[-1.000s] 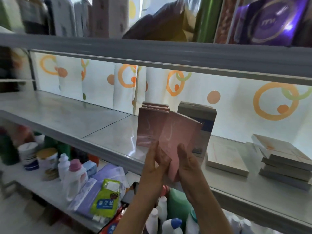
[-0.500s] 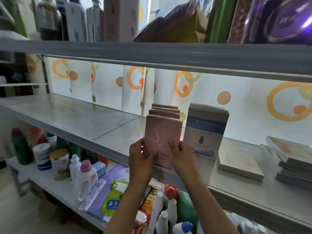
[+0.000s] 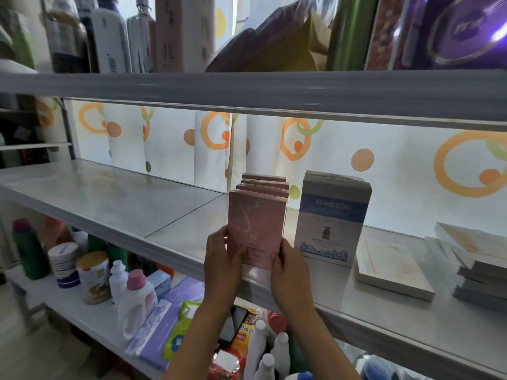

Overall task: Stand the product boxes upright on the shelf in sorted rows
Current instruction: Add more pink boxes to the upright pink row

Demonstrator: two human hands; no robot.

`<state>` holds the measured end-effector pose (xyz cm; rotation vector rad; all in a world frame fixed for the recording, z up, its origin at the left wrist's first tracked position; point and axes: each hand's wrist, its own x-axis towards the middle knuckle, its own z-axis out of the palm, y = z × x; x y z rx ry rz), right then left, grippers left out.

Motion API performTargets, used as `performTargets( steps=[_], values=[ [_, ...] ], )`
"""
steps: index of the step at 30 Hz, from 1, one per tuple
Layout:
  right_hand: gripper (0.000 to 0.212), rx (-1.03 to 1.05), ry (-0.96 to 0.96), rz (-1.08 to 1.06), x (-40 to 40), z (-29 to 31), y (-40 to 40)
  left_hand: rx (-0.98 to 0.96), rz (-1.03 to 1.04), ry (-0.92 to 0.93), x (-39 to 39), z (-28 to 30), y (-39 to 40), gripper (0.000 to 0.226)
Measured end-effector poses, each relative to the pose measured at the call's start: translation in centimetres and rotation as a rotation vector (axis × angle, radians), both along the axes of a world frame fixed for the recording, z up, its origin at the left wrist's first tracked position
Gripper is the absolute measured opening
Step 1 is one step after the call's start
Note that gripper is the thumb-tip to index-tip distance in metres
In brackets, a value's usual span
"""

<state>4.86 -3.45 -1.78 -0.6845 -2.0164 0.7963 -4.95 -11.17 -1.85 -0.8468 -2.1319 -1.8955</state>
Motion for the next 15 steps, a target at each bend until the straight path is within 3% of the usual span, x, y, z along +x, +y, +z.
performTargets(
  steps=[8,15],
  values=[
    [0.016,-0.038,0.032,-0.029,0.7,0.4,-0.3,0.016,-0.013,-0.043,-0.1,-0.1,-0.1,0.049],
    [0.024,-0.084,0.069,-0.035,1.0,0.4,-0.4,0.032,-0.05,-0.025,-0.5,-0.2,-0.5,0.051]
  ],
)
